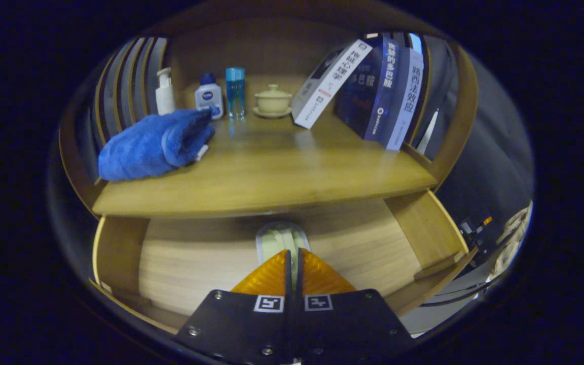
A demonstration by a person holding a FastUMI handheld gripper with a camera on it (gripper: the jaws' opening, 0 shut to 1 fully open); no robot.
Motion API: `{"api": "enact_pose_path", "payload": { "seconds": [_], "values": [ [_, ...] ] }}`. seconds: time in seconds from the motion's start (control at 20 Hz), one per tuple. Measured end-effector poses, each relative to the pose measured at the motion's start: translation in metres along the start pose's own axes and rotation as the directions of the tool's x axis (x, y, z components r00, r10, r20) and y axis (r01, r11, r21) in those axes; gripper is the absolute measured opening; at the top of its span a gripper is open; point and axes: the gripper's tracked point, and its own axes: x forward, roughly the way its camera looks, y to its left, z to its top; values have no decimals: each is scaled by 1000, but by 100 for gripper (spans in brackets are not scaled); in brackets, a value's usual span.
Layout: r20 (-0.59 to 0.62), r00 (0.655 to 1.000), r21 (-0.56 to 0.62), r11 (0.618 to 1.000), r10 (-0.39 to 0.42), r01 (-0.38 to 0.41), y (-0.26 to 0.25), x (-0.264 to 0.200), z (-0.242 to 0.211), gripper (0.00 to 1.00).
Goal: Pull open the drawer, take out the items inside it, and place them on the countertop above the cabinet.
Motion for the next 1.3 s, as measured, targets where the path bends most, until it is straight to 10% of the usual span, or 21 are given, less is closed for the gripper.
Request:
{"api": "enact_pose_path", "payload": {
  "seconds": [0.35,0.55,1.15,1.2,1.3],
  "values": [
    [-105,994,-69,998,-11,4,11,1,-14,1],
    [-107,994,-37,999,-2,-2,13,11,-17,41],
    [-148,987,20,998,54,-52,5,48,-42,45],
    [-171,984,20,999,52,-50,5,46,-49,21],
    [-180,983,3,1000,20,-19,1,43,-46,13]
  ]
}}
